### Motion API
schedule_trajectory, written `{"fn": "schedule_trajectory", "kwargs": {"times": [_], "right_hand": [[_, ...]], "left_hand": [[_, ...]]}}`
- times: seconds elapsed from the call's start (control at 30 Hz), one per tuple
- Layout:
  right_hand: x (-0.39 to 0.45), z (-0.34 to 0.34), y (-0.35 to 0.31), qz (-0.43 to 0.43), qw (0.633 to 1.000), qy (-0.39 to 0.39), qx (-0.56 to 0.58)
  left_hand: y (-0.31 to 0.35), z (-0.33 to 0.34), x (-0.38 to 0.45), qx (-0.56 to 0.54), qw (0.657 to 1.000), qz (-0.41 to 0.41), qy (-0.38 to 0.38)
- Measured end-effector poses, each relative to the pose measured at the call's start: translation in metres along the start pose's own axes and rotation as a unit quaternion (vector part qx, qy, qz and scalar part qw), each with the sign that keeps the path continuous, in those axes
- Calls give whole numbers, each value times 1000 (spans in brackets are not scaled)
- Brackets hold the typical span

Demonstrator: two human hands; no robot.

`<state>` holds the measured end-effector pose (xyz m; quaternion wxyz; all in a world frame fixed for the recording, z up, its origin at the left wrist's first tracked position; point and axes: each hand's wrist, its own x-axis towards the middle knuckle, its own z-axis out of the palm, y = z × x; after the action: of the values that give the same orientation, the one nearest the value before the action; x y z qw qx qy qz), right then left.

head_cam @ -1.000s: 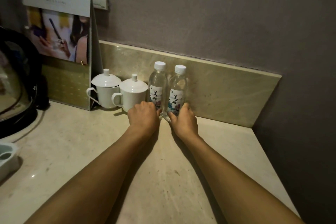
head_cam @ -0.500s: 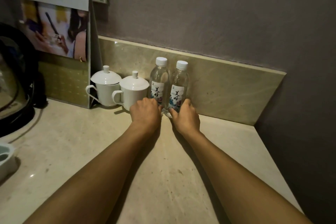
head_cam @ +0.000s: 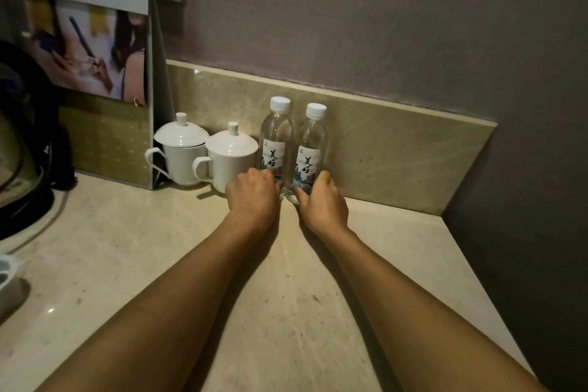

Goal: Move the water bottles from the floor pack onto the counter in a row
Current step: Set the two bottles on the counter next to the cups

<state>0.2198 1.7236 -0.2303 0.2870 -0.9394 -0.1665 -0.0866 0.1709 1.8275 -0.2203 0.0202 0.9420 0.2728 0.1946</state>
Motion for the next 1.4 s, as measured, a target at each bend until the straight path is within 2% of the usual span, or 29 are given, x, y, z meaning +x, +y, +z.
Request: {"fn": "schedule_trajectory", "kwargs": {"times": [0.83,1.17,1.27,1.4], "right_hand": [[0,5,0,14,1000,3,12],[-3,-3,3,23,994,-54,90],[-5,-8,5,36,992,-41,117],[-11,-26,13,33,994,17,107]], "left_hand": [[-7,5,-1,-42,999,19,13],[-15,-8,-6,-61,998,20,0],[-17,-18,-11,-66,997,29,2],[-6,-37,-22,-72,996,50,4]]}}
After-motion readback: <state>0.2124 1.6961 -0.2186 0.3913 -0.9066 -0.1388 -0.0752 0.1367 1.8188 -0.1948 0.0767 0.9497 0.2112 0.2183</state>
